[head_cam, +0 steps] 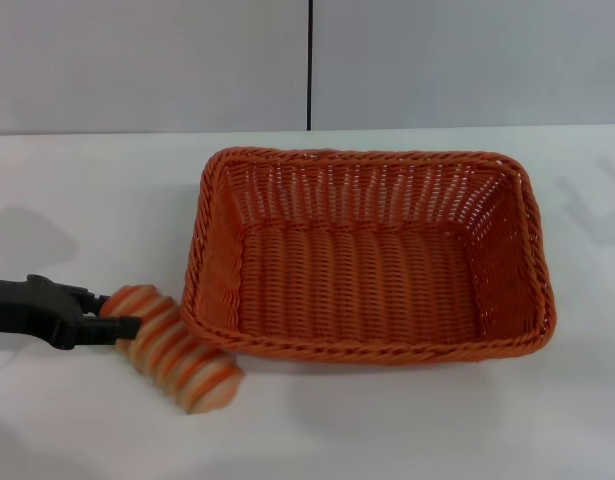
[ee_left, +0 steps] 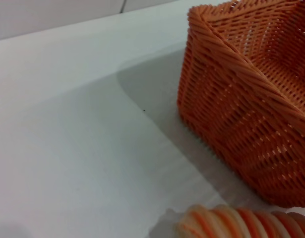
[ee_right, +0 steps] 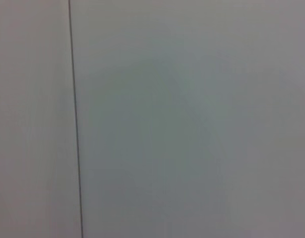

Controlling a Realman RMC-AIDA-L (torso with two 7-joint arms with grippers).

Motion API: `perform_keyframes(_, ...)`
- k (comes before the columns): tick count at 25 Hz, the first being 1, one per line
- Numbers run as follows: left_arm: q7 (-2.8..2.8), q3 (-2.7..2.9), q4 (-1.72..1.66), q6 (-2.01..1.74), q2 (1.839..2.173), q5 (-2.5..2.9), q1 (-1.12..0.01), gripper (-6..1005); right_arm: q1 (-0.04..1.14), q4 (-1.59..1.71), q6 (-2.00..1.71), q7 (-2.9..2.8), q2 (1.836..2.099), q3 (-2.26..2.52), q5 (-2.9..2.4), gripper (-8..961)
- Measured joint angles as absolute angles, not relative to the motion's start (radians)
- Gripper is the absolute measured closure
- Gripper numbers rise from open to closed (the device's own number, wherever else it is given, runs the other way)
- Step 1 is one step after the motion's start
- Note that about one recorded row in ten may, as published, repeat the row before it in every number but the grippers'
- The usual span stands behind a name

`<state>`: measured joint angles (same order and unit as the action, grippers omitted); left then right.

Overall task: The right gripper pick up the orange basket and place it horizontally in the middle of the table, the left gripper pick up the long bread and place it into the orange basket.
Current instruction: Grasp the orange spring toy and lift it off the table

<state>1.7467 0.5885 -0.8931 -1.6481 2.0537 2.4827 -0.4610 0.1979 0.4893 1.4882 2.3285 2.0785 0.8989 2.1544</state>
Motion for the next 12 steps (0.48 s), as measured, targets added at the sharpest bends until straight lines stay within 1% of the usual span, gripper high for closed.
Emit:
perform_keyframes(8,1.775,0.579,-0.981,-1.669,2.049,2.481,-0.451,555,0.198,0.489,1.488,2.329,2.080,0.899,2.155,279)
perform_keyframes(12,1.793,0.577,-1.036,-1.674,2.039,2.482,-0.442,594,0.198,0.489,1.487,2.329,2.080,0.899,2.155,279)
